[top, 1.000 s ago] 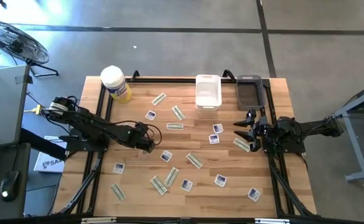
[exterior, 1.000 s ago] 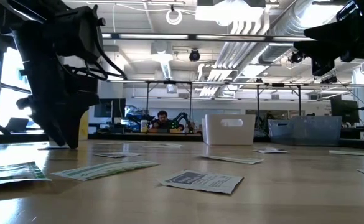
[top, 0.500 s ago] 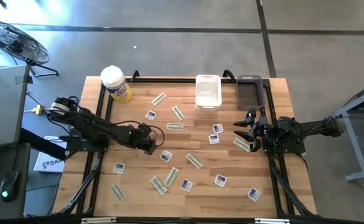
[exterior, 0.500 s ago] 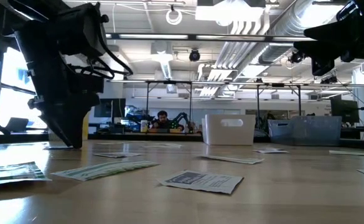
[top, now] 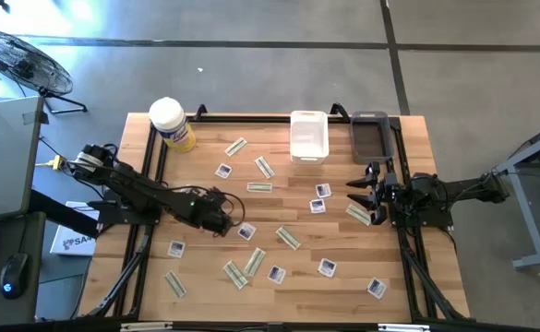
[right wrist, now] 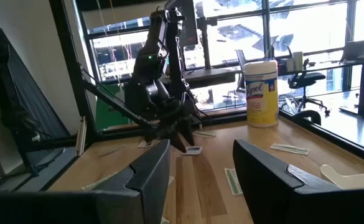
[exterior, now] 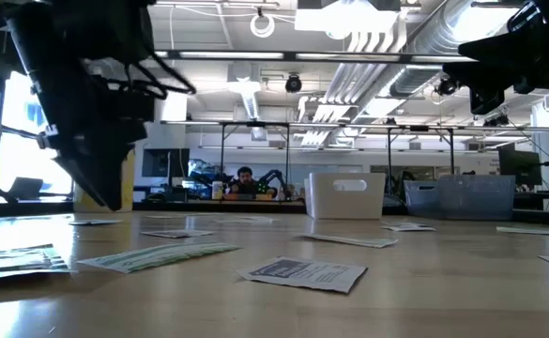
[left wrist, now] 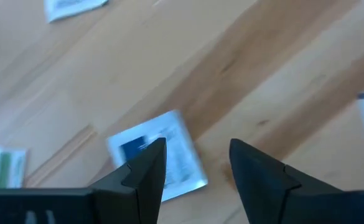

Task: Pick & Place First Aid Supplies
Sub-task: Put the blue alcohol pad into the white bin

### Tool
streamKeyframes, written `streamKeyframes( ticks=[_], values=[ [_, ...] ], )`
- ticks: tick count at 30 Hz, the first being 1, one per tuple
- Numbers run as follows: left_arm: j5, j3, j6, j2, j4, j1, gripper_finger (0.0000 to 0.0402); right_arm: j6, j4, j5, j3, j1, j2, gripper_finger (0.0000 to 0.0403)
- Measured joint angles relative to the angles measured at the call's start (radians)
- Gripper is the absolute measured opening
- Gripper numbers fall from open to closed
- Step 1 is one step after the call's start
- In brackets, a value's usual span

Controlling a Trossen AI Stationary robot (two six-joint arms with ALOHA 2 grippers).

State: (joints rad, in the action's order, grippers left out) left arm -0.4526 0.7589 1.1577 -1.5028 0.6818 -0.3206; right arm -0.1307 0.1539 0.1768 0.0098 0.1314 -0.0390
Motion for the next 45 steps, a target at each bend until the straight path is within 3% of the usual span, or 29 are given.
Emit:
streamKeyframes(
  ticks=[11, 26, 38, 45],
  values=[
    [-0.005, -0.05, 0.085, -0.009, -0.017, 0.0, 0.0172, 0.0, 0.0, 0.0, 0.0, 0.0, 0.0, 0.017],
    [-0.022, -0.094, 0.084, -0.021, -0.105, -0.027, 0.0167, 0.0, 0.0, 0.0, 0.0, 0.0, 0.0, 0.017],
    [-0.026, -0.091, 0.13, -0.055, -0.119, -0.028, 0.0047, 0.0, 0.0, 0.0, 0.0, 0.0, 0.0, 0.017],
    [-0.03, -0.093, 0.129, -0.056, -0.131, -0.028, 0.001, 0.0, 0.0, 0.0, 0.0, 0.0, 0.0, 0.017]
  ],
)
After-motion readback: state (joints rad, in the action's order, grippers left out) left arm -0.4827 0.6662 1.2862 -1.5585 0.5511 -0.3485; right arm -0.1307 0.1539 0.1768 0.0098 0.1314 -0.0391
